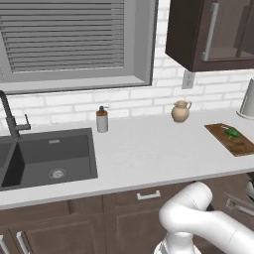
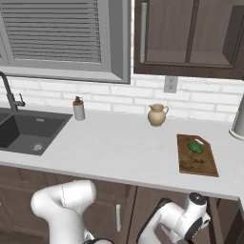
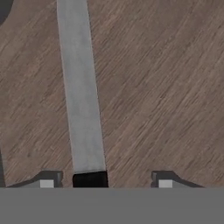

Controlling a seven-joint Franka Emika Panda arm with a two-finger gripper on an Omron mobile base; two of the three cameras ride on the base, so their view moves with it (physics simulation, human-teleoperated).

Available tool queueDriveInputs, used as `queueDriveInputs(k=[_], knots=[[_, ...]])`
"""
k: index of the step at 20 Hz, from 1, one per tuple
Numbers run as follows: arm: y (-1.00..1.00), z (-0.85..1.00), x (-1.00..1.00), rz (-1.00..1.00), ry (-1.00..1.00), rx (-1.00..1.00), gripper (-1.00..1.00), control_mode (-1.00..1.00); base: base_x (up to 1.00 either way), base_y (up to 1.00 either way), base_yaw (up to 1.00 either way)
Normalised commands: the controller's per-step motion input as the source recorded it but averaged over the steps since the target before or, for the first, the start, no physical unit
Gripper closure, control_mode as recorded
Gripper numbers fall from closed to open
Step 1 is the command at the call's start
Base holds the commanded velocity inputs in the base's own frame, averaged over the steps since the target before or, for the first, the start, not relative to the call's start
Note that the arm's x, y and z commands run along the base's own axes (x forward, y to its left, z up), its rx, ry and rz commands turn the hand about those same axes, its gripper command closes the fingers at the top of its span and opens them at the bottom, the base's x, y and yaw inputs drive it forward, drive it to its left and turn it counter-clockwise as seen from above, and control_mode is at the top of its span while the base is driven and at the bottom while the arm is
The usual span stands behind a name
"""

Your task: Place the appropriate cutting tool for cutting the broccoli skin on the cutting board.

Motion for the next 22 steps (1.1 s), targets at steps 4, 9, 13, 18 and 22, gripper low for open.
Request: queueDriveInputs(k=[4,9,13,18,22], knots=[[0.39,-0.57,0.0,0.0,0.0,-0.04,1.0,-1.0,0.0,0.0,0.0],[0.11,-0.19,-0.01,0.01,0.0,0.01,1.0,-1.0,0.0,0.0,0.0],[0.0,0.0,-0.14,0.0,0.0,0.01,1.0,-1.0,0.0,0.0,0.0],[0.0,0.14,-0.19,0.0,0.0,0.0,1.0,-1.0,0.0,0.0,0.0],[0.0,0.5,-0.29,0.0,0.0,0.0,1.0,-1.0,0.0,0.0,0.0]])
